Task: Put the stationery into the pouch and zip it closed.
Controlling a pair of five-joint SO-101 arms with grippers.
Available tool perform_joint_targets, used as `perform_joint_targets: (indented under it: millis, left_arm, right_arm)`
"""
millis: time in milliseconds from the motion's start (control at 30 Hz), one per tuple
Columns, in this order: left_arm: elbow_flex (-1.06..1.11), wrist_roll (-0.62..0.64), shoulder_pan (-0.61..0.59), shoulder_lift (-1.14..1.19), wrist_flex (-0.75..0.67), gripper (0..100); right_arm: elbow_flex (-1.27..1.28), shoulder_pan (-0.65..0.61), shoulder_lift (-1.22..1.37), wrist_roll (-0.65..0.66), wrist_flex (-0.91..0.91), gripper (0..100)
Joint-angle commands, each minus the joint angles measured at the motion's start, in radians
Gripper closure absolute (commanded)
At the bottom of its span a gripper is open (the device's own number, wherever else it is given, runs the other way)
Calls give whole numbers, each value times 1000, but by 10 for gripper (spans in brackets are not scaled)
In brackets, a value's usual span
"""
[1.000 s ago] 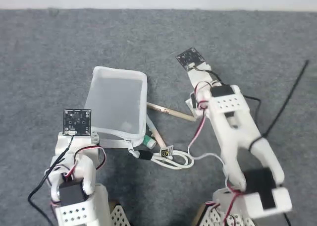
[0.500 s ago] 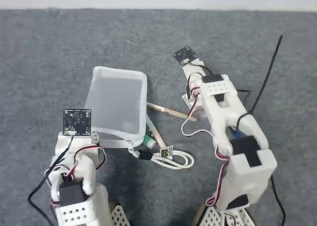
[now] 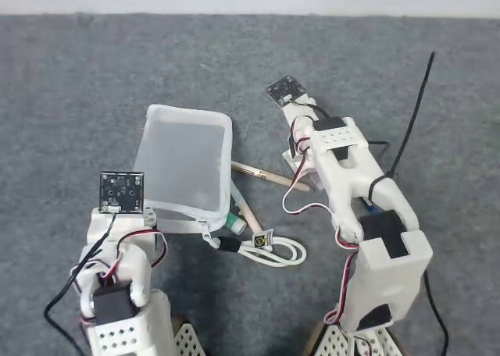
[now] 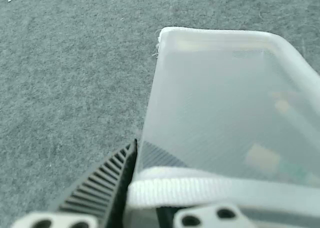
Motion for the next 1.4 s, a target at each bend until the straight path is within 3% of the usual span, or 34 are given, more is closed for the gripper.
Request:
perform_joint_targets:
  millis: [0, 133, 367, 767, 1000, 1367]
  left_arm:
    - [-54, -5, -3, 0, 2, 989]
    - [-56, -5, -2, 0, 2, 989]
    - [-177, -9, 6, 5, 74, 991]
    - [-407, -9, 8, 23, 150, 991]
    - [-690, -2, 109, 364, 241, 991]
    - [-1155, 172, 137, 855, 338, 991]
  right_arm:
    - [-55, -5, -15, 14, 45, 939]
    - [-55, 2, -47, 12, 96, 995]
    - [-49, 7, -119, 5, 171, 992]
    - [-14, 7, -131, -28, 137, 991]
    - [-14, 7, -131, -58, 127, 990]
    - [-14, 8, -131, -63, 128, 991]
